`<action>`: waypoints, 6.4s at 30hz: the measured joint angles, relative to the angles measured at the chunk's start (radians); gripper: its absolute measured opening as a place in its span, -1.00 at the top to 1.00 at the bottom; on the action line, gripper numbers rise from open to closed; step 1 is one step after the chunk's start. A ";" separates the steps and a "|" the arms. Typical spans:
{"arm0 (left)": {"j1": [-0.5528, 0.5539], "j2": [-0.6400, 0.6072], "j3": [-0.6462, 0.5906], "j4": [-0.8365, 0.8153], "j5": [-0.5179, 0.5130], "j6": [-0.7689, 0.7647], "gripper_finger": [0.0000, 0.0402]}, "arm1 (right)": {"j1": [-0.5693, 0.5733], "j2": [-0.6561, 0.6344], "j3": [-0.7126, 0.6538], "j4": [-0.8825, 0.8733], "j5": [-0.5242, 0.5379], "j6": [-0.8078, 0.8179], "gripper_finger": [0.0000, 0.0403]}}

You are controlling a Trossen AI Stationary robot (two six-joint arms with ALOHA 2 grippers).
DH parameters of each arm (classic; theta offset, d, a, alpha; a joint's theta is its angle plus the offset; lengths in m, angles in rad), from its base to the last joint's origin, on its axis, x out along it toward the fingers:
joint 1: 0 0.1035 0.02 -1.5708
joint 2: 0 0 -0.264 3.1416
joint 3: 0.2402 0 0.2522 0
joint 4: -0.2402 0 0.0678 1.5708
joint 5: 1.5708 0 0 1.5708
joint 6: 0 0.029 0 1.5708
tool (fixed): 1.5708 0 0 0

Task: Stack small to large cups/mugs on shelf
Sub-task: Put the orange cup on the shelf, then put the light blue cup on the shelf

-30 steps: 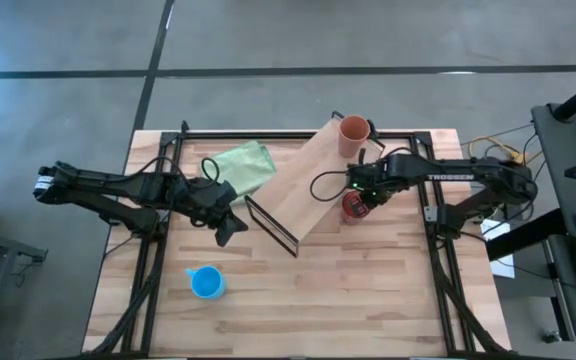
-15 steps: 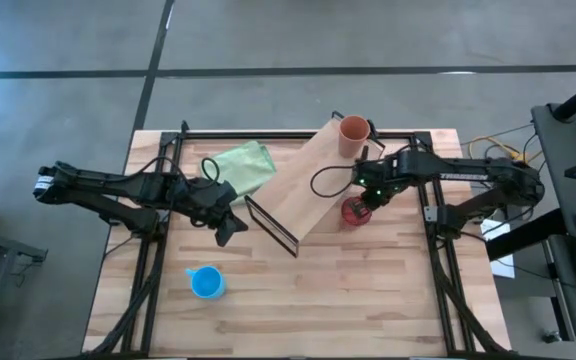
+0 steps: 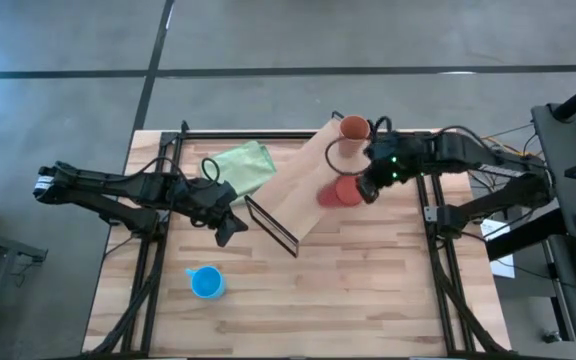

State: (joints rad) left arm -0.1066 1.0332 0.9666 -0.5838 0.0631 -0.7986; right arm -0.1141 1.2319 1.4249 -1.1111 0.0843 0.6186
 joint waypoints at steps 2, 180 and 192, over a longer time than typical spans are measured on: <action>0.000 0.000 -0.001 0.000 0.000 0.000 1.00 | -0.010 0.029 0.052 0.005 0.032 -0.043 0.95; -0.305 0.299 -0.098 -0.154 0.294 -0.663 0.60 | 0.605 0.439 0.320 -0.455 0.261 0.322 0.73; -0.305 0.365 -0.064 -0.130 0.291 -0.656 0.60 | 0.605 0.439 0.320 -0.456 0.261 0.320 0.73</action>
State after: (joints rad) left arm -0.4118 1.3986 0.9022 -0.7143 0.3540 -1.4551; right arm 0.4908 1.6707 1.7449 -1.5673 0.3454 0.9382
